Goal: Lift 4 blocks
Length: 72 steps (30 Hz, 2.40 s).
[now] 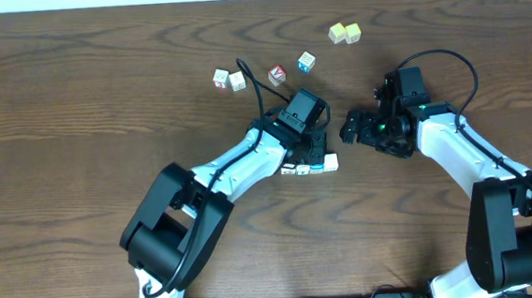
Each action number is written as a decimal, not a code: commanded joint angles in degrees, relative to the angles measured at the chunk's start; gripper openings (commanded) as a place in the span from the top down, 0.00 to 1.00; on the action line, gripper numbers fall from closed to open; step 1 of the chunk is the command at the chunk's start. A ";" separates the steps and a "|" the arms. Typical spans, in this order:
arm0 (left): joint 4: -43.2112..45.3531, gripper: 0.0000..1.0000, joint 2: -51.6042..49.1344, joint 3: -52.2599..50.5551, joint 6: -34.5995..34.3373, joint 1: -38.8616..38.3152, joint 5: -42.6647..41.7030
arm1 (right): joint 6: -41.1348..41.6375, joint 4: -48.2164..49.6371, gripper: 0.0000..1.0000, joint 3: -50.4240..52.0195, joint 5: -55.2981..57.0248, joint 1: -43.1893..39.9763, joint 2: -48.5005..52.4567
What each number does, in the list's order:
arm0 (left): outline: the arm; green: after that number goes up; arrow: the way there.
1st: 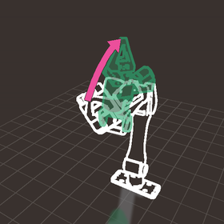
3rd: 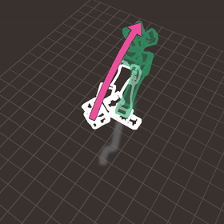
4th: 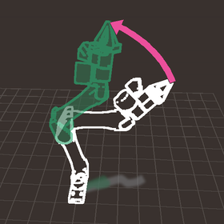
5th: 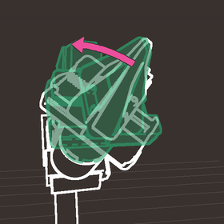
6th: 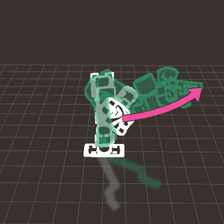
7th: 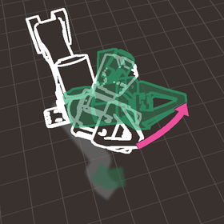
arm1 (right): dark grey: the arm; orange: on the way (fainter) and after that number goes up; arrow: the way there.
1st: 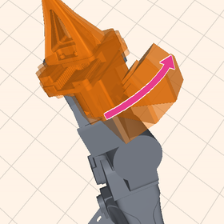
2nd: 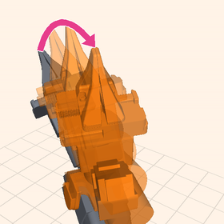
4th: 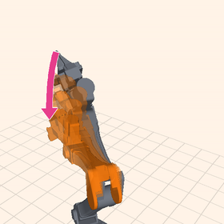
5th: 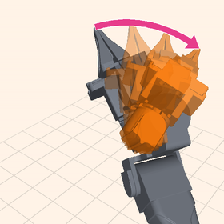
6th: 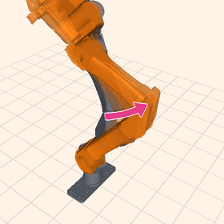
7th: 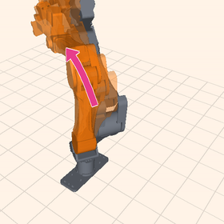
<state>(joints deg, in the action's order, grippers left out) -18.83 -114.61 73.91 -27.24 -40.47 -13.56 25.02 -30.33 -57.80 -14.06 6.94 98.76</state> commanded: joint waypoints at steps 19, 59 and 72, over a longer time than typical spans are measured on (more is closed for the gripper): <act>1.27 0.93 3.13 0.74 -0.46 0.17 0.70 | -0.22 0.09 0.01 -0.59 0.50 0.33 -0.28; -28.83 0.25 21.40 -9.42 3.82 30.18 4.15 | -9.01 -22.93 0.68 -3.58 -2.19 1.29 -15.69; -28.44 0.23 21.38 -9.42 -0.74 31.89 4.15 | -1.40 -20.81 0.92 -3.04 -5.90 10.58 -15.98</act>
<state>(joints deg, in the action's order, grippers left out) -47.27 -93.32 64.62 -27.22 -8.69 -10.11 19.09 -52.49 -60.97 -18.00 16.56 82.70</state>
